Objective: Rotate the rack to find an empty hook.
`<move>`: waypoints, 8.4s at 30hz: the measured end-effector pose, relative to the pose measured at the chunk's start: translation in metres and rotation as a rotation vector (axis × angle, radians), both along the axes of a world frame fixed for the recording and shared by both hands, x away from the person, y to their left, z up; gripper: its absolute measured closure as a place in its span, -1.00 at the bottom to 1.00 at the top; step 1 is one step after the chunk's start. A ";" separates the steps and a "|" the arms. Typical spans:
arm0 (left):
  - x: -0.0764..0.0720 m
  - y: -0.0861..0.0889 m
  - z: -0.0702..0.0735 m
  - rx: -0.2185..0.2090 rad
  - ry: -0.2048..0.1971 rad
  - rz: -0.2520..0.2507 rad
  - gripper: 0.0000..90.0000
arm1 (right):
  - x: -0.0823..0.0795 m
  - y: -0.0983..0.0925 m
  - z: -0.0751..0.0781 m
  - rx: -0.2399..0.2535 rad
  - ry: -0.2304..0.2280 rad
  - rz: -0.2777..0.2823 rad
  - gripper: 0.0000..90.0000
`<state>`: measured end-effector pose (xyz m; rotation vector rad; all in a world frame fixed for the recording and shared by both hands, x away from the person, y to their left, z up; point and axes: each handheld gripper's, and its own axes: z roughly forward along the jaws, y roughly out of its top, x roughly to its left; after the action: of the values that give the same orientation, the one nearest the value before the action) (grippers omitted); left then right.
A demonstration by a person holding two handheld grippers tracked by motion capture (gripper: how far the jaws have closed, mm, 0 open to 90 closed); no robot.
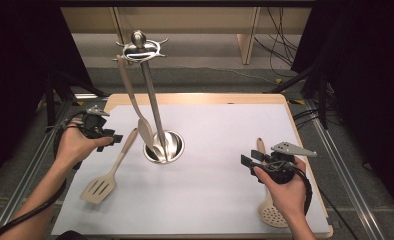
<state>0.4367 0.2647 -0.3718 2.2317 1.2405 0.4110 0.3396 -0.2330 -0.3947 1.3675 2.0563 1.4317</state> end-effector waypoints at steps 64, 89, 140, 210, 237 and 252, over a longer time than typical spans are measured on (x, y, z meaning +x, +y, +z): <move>0.011 0.025 -0.093 0.032 0.363 0.121 0.73 | 0.002 -0.004 -0.002 -0.023 0.007 -0.001 0.15; -0.016 0.039 -0.070 -0.268 -0.012 0.187 0.73 | 0.000 -0.001 0.000 -0.014 0.004 -0.019 0.15; -0.113 -0.003 -0.018 -0.444 -0.489 0.065 0.73 | -0.001 0.011 -0.002 -0.037 -0.006 0.036 0.15; -0.106 -0.169 -0.023 -0.403 -0.392 -0.389 0.73 | 0.001 0.095 0.056 0.076 -0.150 0.184 0.21; -0.096 -0.160 -0.001 -0.545 -0.273 -0.624 0.27 | -0.009 0.093 0.076 0.079 -0.207 0.445 0.70; -0.089 -0.159 0.002 -0.620 -0.214 -0.800 0.36 | -0.010 0.099 0.075 0.089 -0.221 0.594 0.70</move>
<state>0.3477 0.1060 -0.3702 1.8639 0.2342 -0.0553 0.3291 -0.1339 -0.3196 0.5926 2.3721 1.8170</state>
